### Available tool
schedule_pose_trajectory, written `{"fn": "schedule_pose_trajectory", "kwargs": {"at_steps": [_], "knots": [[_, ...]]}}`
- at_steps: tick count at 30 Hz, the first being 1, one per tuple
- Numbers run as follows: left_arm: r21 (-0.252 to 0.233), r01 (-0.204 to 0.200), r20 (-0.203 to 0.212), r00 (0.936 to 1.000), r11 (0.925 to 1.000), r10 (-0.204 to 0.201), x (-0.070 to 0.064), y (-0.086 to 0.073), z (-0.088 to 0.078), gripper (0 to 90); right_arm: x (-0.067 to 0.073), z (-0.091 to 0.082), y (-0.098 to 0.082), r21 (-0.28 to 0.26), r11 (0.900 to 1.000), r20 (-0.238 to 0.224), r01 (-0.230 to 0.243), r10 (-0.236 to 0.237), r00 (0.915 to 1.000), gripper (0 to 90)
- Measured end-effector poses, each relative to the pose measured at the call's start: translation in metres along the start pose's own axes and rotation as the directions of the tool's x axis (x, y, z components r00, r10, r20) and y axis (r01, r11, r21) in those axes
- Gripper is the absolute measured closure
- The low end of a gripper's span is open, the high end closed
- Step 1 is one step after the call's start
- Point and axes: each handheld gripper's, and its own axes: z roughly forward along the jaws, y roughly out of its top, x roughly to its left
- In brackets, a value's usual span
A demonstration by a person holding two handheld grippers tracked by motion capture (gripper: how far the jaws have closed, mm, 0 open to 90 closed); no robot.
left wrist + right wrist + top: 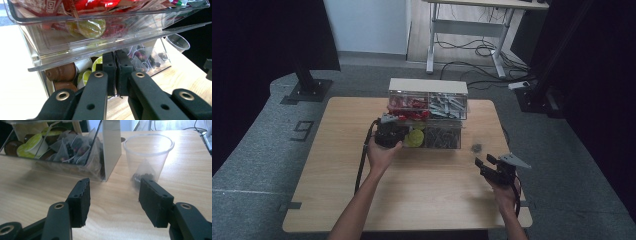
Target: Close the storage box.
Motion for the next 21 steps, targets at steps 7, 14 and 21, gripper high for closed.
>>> {"fn": "schedule_pose_trajectory", "kwargs": {"at_steps": [7,14,21], "knots": [[-0.014,-0.008,-0.004,1.0,0.9999,0.008,-0.002,-0.002,-0.001,88.1,0.005,-0.006,-0.011,-0.001,1.0,-0.01,0.009,-0.009,0.9999,42.9],[-0.007,-0.004,0.0,1.0,1.0,0.004,0.0,-0.006,0.0,89.6,0.01,-0.006,-0.024,0.003,1.0,-0.01,0.011,-0.011,0.9999,44.1],[-0.006,0.009,0.001,1.0,0.9999,-0.009,0.003,-0.012,-0.001,90.0,0.015,-0.008,-0.034,0.03,0.998,-0.012,0.054,-0.053,0.9985,45.3]]}}
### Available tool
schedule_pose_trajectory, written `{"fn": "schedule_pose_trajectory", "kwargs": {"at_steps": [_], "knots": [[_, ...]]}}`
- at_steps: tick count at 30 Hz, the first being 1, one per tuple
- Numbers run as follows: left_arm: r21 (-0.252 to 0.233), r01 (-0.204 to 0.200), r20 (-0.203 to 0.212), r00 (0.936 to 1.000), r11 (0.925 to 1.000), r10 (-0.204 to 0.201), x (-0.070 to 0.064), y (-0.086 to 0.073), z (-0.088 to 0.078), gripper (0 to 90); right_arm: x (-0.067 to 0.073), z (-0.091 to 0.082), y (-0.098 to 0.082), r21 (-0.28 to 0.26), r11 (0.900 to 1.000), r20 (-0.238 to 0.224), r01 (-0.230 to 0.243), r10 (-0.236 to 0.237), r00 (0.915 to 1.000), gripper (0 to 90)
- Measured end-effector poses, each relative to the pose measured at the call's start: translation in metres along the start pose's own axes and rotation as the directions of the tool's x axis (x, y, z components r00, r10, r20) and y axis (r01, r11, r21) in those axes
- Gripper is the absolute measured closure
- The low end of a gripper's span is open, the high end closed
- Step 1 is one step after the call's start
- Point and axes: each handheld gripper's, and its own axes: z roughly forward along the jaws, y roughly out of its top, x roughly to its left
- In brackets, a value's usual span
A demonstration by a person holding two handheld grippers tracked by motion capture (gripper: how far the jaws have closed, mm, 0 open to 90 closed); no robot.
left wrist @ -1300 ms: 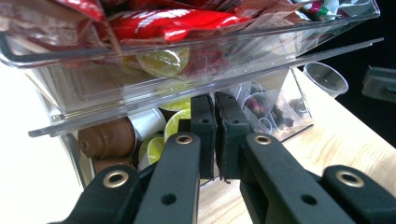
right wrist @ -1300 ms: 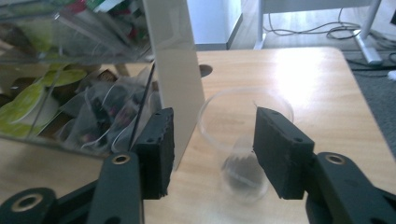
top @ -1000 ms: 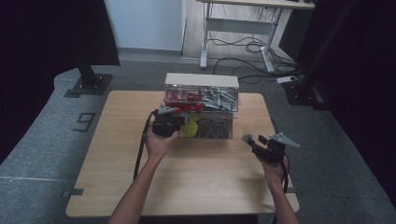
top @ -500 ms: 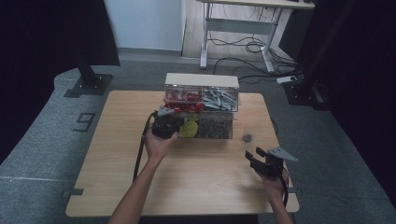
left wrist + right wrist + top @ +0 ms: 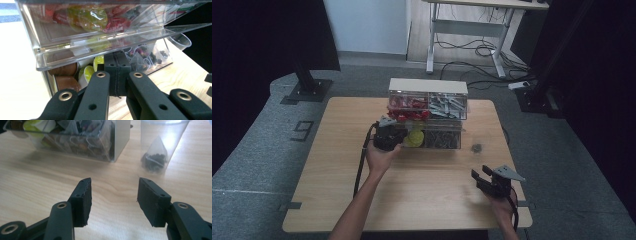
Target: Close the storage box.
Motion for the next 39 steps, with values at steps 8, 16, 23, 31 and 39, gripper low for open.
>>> {"fn": "schedule_pose_trajectory", "kwargs": {"at_steps": [8,16,23,31,39], "knots": [[0.02,0.01,0.0,1.0,0.9998,-0.01,0.002,-0.011,0.006,90.0,-0.004,-0.001,-0.006,0.014,1.0,-0.014,-0.016,0.017,0.9998,45.5],[0.04,0.017,0.0,0.9999,0.999,-0.017,0.001,-0.018,0.013,90.0,-0.006,-0.002,-0.008,0.02,1.0,-0.017,-0.025,0.025,0.9995,45.6],[0.05,0.031,0.008,0.9995,0.9983,-0.031,0.003,-0.028,0.017,90.0,-0.006,-0.003,-0.008,0.019,1.0,-0.007,-0.024,0.024,0.9997,46.8],[0.075,0.049,0.008,0.9987,0.996,-0.05,0.008,-0.04,0.022,90.0,-0.004,-0.002,-0.009,0.016,1.0,-0.001,-0.019,0.019,0.9998,47.5],[0.084,0.049,0.009,0.9987,0.9953,-0.05,0.01,-0.044,0.025,90.0,-0.004,-0.001,-0.011,0.028,0.999,0.006,-0.018,0.018,0.9998,47.6]]}}
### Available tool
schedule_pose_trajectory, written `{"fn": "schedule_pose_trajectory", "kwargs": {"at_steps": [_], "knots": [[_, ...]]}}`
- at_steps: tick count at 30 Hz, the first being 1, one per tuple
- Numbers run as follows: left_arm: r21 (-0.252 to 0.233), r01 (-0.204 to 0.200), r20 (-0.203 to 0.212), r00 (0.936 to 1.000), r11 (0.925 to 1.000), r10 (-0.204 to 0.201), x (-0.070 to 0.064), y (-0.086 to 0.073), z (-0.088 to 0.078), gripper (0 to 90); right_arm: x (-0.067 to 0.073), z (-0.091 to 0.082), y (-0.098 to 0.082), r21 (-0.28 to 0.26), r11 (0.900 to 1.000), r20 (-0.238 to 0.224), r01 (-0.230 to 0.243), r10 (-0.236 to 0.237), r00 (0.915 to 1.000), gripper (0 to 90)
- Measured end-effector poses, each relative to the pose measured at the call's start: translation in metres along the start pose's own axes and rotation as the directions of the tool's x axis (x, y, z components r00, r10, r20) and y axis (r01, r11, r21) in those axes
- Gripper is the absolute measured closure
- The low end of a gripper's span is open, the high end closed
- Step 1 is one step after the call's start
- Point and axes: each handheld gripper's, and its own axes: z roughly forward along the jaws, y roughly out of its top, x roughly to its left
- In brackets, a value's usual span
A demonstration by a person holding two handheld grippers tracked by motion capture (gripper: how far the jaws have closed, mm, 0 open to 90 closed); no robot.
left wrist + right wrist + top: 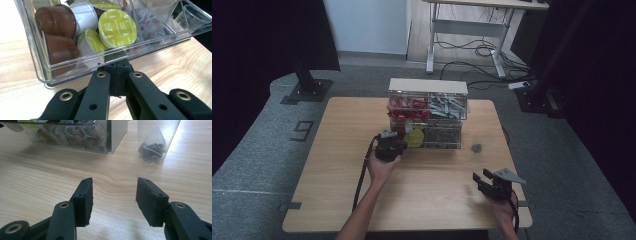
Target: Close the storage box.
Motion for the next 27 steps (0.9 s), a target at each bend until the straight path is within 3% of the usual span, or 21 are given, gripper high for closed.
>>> {"fn": "schedule_pose_trajectory", "kwargs": {"at_steps": [12,27], "knots": [[0.022,0.027,0.019,0.9995,0.9994,-0.027,0.001,-0.009,0.009,90.0,0.002,0.001,-0.001,0.006,1.0,0.006,0.006,-0.006,1.0,47.6],[0.045,0.012,0.028,0.9995,0.9989,-0.013,-0.001,-0.016,0.011,89.4,0.002,0.002,-0.002,0.013,1.0,0.004,0.005,-0.005,1.0,47.4]]}}
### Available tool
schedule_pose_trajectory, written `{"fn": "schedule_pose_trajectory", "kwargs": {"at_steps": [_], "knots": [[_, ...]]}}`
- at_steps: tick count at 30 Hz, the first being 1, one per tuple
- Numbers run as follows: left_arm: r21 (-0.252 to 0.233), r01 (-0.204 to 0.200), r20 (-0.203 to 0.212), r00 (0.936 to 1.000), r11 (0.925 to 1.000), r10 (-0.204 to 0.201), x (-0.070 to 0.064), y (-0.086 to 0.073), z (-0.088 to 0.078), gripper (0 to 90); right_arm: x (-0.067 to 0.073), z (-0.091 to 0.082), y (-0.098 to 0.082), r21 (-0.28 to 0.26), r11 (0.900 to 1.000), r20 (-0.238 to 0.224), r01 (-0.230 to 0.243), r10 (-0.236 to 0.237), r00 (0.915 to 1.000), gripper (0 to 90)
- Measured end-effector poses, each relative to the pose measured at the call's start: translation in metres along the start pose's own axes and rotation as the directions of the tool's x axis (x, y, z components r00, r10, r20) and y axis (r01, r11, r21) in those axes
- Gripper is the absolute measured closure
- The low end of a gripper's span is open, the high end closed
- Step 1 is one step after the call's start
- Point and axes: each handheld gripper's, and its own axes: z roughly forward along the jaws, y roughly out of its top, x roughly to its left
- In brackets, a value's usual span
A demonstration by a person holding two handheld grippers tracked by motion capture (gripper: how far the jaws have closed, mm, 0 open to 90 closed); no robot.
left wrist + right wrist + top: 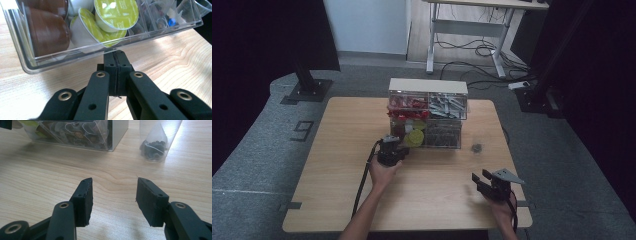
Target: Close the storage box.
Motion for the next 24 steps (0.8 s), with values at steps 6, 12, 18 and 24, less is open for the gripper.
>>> {"fn": "schedule_pose_trajectory", "kwargs": {"at_steps": [6,12,18,24], "knots": [[0.006,-0.008,-0.011,0.9999,1.0,0.008,0.0,-0.004,0.001,87.8,0.001,0.002,-0.001,0.001,1.0,-0.008,0.0,0.0,1.0,47.1],[-0.021,-0.071,-0.051,0.9962,0.9972,0.07,-0.004,-0.014,-0.004,81.7,-0.002,0.001,-0.001,0.001,1.0,-0.015,-0.015,0.015,0.9998,46.5],[-0.012,-0.106,-0.019,0.9942,0.9943,0.106,-0.007,-0.029,-0.009,69.7,-0.003,0.001,-0.001,-0.002,1.0,-0.02,-0.023,0.023,0.9995,45.3],[0.005,-0.134,0.014,0.9908,0.9909,0.134,-0.01,-0.043,-0.018,62.5,-0.004,0.0,-0.002,0.01,1.0,-0.026,-0.024,0.024,0.9994,44.4]]}}
